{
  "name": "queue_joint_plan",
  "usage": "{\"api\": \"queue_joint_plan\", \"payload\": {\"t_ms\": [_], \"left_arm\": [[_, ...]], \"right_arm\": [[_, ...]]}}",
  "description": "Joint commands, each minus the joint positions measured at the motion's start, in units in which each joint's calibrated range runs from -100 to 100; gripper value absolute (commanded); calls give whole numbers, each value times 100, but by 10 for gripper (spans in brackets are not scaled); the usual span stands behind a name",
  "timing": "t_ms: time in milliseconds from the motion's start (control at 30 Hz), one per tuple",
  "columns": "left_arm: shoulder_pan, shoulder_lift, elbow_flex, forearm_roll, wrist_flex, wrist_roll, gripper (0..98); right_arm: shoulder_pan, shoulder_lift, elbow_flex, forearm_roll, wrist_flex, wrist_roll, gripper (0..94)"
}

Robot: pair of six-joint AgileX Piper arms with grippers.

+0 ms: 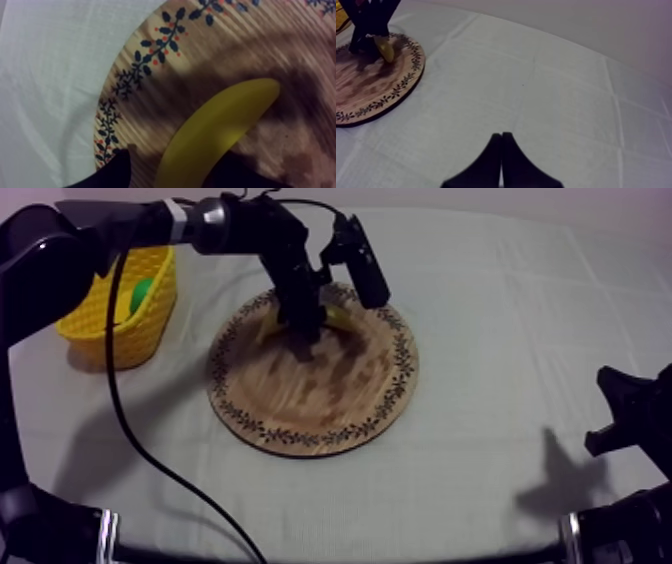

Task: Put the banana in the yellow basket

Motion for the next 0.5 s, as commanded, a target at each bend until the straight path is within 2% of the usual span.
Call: {"api": "queue_joint_plan", "payload": {"t_ms": [0, 167, 467], "left_arm": [[2, 39, -14, -14, 30, -4, 615], [4, 89, -93, -24, 98, -4, 588], [-11, 44, -122, -15, 160, -72, 377]], "right_arm": [[0, 0, -3, 0, 2, 0, 3], [0, 0, -3, 0, 2, 0, 3], [0, 0, -3, 0, 2, 0, 3]]}}
